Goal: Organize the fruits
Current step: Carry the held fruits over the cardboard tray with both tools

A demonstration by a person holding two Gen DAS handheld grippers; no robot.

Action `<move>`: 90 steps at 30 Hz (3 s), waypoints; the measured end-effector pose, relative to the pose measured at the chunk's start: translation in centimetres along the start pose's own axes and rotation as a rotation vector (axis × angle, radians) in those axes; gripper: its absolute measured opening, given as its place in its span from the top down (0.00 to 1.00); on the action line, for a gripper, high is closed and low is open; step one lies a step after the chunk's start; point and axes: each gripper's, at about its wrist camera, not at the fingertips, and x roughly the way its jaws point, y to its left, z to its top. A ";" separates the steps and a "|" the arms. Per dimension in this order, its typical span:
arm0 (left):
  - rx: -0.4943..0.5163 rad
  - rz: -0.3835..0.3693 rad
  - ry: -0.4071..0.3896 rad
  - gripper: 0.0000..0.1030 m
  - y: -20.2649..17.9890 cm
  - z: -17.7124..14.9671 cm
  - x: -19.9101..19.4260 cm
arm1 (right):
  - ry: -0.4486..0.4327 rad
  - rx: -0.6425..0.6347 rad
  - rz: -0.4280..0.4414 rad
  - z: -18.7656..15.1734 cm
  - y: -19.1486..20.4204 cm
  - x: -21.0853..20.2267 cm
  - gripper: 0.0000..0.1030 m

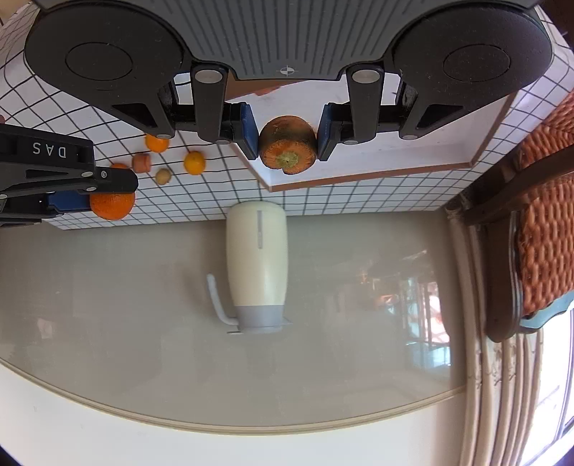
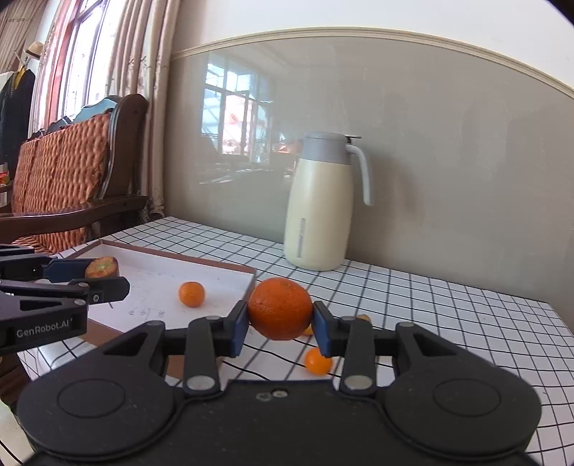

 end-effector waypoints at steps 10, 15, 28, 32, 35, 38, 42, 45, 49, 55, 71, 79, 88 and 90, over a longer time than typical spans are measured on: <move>-0.027 0.065 -0.007 0.66 3.2 -0.6 -1.3 | -0.042 -0.018 0.070 1.4 3.7 0.8 0.72; -0.042 0.109 -0.012 0.66 4.8 -0.9 -1.9 | -0.048 -0.026 0.103 1.7 5.5 1.5 0.72; -0.081 0.174 -0.011 0.66 7.9 -1.4 -1.9 | -0.065 -0.034 0.138 2.4 7.9 2.8 0.72; -0.086 0.190 -0.005 0.66 8.4 -1.7 -1.7 | -0.067 -0.039 0.150 2.5 8.7 3.2 0.72; -0.091 0.198 0.000 0.66 8.9 -1.9 -1.5 | -0.067 -0.041 0.161 2.6 9.1 3.5 0.72; -0.096 0.209 0.001 0.66 9.3 -1.9 -1.3 | -0.069 -0.048 0.169 2.8 9.5 3.9 0.72; -0.101 0.227 0.008 0.66 9.8 -1.8 -0.5 | -0.065 -0.044 0.180 3.1 9.7 4.5 0.72; -0.104 0.239 0.012 0.66 10.2 -1.7 0.0 | -0.057 -0.047 0.188 3.2 10.1 5.0 0.72; -0.114 0.251 0.021 0.66 11.0 -1.6 0.7 | -0.051 -0.056 0.194 3.4 10.3 5.6 0.72; -0.133 0.260 0.025 0.66 12.2 -1.4 1.7 | -0.043 -0.076 0.191 3.7 10.8 7.0 0.72; -0.160 0.270 0.034 0.66 14.4 -0.1 6.3 | -0.015 -0.049 0.142 4.6 8.7 11.0 0.72; -0.167 0.266 0.052 0.66 15.0 0.1 8.6 | 0.025 -0.025 0.123 4.7 7.2 13.4 0.72; -0.175 0.280 0.072 0.66 15.4 0.2 10.8 | 0.062 0.004 0.120 4.7 6.0 15.8 0.71; -0.177 0.276 0.081 0.66 15.5 0.2 11.2 | 0.103 0.000 0.138 4.7 5.9 16.7 0.67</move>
